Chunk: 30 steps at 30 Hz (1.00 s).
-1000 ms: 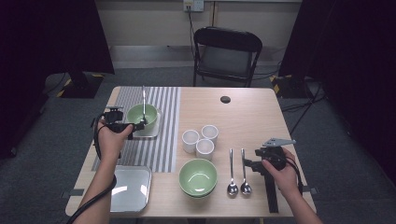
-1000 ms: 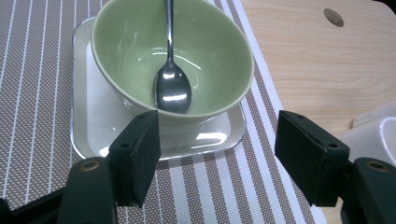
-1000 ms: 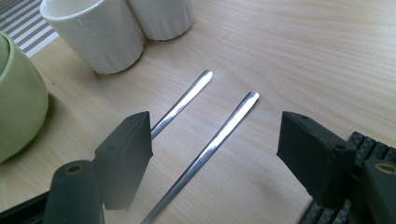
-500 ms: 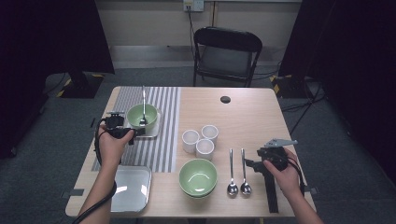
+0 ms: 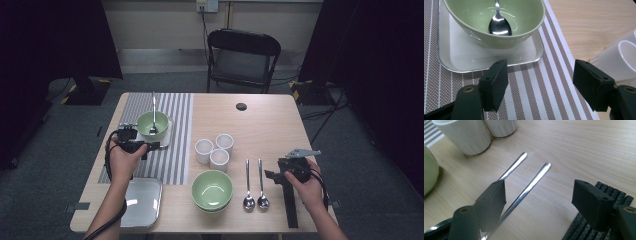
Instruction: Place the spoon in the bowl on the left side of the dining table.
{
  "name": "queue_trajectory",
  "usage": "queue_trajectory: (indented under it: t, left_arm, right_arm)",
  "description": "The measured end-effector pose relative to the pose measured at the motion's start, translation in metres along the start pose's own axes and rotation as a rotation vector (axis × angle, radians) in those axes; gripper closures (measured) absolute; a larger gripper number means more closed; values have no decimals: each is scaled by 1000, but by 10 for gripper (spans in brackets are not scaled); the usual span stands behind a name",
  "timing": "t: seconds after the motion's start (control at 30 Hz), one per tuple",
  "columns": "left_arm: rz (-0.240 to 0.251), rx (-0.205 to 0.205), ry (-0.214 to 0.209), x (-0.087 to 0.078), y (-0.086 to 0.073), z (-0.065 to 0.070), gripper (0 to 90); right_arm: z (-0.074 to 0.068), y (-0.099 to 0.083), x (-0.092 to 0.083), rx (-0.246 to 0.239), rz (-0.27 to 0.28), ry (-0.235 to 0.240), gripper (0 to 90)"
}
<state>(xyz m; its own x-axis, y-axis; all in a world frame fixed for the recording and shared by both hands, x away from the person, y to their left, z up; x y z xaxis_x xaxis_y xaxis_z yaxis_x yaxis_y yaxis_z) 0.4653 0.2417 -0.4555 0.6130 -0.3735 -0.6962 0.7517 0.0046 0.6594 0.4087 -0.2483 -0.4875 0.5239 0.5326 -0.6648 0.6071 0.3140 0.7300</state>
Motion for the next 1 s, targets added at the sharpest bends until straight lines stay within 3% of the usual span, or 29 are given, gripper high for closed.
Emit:
queue_trajectory:
  t: [1.0]
  left_arm:
    - [0,22,-42,8,-23,11,252]
  right_arm:
    - [8,-3,-3,16,-6,-15,261]
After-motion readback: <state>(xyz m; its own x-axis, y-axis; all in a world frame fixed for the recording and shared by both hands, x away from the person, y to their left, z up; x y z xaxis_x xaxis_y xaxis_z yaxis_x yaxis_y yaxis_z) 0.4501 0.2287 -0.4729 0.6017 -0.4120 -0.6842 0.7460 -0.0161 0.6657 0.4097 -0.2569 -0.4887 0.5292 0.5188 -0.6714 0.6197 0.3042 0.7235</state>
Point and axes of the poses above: each handheld gripper's, and its own axes: x roughly forward along the jaws, y roughly out of its top, z roughly to its right, the point moved 4 cm from there along x, roughly forward along the jaws, and after that the axes turned 2 degrees about y, right-handed, at the moved point
